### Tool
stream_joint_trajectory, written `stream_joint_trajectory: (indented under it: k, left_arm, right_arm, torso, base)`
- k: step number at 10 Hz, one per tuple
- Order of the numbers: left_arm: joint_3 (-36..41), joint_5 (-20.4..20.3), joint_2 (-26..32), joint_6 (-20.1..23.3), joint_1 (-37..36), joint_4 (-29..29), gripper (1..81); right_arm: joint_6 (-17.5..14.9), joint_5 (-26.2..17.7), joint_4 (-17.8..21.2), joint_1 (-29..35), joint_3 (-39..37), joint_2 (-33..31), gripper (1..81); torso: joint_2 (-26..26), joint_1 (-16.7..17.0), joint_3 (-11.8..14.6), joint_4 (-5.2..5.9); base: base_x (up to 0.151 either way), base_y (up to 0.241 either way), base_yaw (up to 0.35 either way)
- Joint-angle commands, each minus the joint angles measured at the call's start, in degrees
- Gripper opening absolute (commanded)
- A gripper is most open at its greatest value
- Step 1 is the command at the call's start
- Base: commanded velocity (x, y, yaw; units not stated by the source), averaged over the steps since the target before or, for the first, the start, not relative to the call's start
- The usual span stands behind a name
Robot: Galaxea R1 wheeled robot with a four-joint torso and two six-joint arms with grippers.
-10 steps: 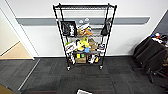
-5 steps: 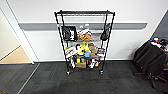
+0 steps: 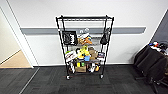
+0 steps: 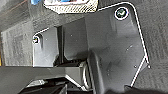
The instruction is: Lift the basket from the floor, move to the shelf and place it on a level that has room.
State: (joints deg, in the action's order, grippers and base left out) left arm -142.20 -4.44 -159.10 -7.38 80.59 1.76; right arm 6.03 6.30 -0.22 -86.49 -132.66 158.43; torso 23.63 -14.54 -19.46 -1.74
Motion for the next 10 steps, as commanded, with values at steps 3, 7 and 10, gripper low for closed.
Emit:
stream_joint_trajectory:
  k: [3, 7, 10]
  left_arm:
    - [-0.27, 3.82, 1.41, 0.08, -2.94, 1.67, 81.1]
    - [-0.09, 3.91, 1.41, 0.08, -2.94, 1.40, 81.1]
    - [-0.27, 4.52, 1.50, 0.08, -4.07, 1.58, 81.1]
  right_arm:
    - [0.03, -2.96, 0.66, 1.62, 0.57, -0.81, 81.1]
    - [0.03, -2.87, 0.49, 2.06, 0.66, -0.90, 81.1]
    - [0.03, -2.96, 0.66, 2.94, 0.66, -0.81, 81.1]
  torso:
    - [9.40, -6.03, -3.62, 0.00]
    - [16.48, -10.49, -10.22, 0.00]
    - [21.69, -13.90, -9.20, 0.00]
  base:
    - [0.000, 0.000, 0.000]
    - [0.000, 0.000, 0.000]
    - [0.000, 0.000, 0.000]
